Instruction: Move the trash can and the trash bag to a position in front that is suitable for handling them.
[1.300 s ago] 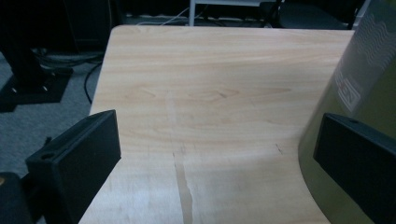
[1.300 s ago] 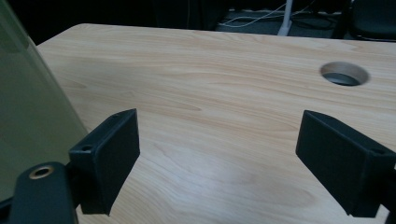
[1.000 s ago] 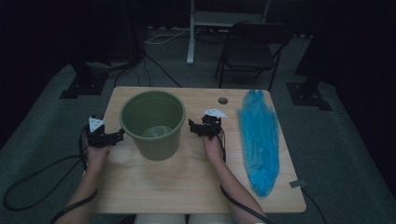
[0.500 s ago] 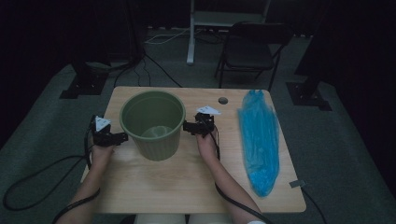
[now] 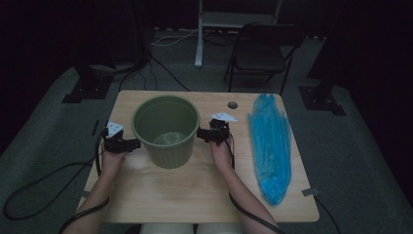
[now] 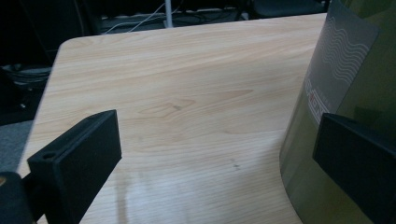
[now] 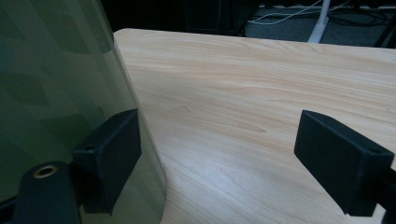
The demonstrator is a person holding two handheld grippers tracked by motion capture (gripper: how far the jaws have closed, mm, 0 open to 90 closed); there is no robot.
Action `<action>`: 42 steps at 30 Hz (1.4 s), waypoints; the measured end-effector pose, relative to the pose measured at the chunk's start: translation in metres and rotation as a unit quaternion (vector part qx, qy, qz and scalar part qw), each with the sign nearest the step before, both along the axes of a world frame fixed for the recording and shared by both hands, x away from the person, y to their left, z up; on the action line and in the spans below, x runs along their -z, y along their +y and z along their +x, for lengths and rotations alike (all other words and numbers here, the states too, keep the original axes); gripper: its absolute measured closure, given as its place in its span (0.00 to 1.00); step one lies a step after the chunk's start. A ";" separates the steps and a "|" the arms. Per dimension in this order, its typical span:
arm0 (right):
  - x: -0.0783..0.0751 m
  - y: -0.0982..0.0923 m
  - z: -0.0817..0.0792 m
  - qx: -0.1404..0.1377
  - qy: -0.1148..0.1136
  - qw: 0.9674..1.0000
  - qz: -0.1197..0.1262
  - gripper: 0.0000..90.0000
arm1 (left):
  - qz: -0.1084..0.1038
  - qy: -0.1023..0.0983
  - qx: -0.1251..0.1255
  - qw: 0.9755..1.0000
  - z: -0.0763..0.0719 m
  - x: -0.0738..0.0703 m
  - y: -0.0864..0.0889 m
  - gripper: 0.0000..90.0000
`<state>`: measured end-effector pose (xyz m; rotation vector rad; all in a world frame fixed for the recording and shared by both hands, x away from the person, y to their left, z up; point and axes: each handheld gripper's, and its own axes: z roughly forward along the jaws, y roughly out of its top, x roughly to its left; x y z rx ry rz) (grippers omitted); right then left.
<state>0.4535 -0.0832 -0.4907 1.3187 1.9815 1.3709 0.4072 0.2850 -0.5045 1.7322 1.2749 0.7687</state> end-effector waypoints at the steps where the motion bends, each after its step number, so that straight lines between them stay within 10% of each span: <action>1: 0.000 -0.003 -0.001 0.002 0.000 1.000 0.002 0.16 | 0.000 0.001 0.005 1.000 0.000 0.000 -0.005 0.02; 42: 0.000 -0.084 -0.023 0.037 0.008 0.999 -0.001 0.16 | 0.006 0.009 0.086 0.996 -0.001 -0.003 -0.077 0.02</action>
